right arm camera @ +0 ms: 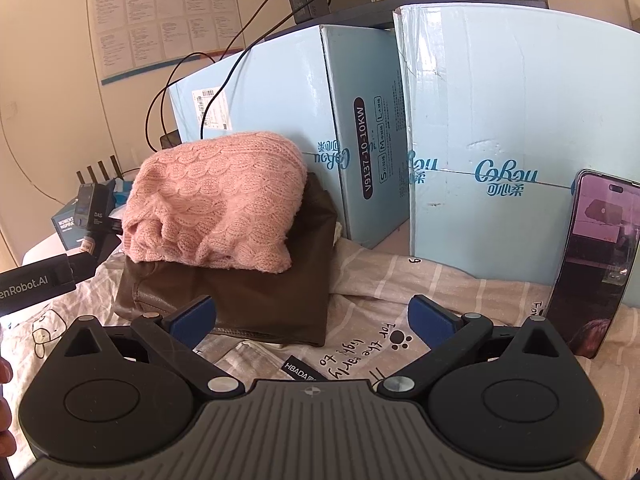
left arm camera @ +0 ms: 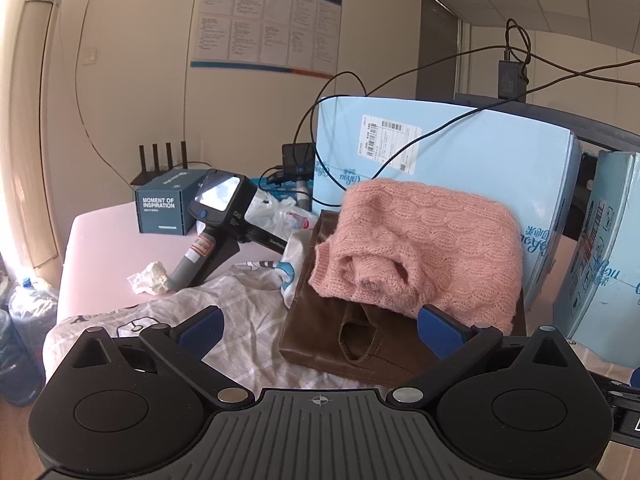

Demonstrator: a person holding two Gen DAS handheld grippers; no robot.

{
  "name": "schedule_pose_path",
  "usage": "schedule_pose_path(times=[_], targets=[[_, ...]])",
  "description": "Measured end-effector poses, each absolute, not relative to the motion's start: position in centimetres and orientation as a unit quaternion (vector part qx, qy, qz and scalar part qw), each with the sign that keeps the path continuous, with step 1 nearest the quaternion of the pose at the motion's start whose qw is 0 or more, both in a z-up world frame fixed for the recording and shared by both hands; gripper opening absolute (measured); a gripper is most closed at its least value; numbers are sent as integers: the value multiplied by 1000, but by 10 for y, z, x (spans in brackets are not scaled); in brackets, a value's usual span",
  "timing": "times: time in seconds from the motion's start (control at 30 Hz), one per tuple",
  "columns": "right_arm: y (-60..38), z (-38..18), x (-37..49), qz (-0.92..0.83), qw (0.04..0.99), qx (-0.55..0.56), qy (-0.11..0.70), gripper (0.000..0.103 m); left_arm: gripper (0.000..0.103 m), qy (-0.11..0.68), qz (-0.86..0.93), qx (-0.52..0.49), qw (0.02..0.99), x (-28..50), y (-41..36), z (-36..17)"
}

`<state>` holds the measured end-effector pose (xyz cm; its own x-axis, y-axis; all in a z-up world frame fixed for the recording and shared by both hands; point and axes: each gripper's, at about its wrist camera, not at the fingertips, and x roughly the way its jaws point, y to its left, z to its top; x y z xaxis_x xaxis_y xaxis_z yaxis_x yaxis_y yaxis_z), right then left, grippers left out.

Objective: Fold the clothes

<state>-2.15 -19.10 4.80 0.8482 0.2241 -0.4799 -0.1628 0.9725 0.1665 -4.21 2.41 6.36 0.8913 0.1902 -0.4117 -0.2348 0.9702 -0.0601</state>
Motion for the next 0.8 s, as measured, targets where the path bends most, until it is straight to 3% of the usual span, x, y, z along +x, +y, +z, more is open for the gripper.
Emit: schedule_pose_path(times=[0.8], targets=[[-188,46,-21,101,959,52,260,103,103,204,107,-47,972,-42,21,63]])
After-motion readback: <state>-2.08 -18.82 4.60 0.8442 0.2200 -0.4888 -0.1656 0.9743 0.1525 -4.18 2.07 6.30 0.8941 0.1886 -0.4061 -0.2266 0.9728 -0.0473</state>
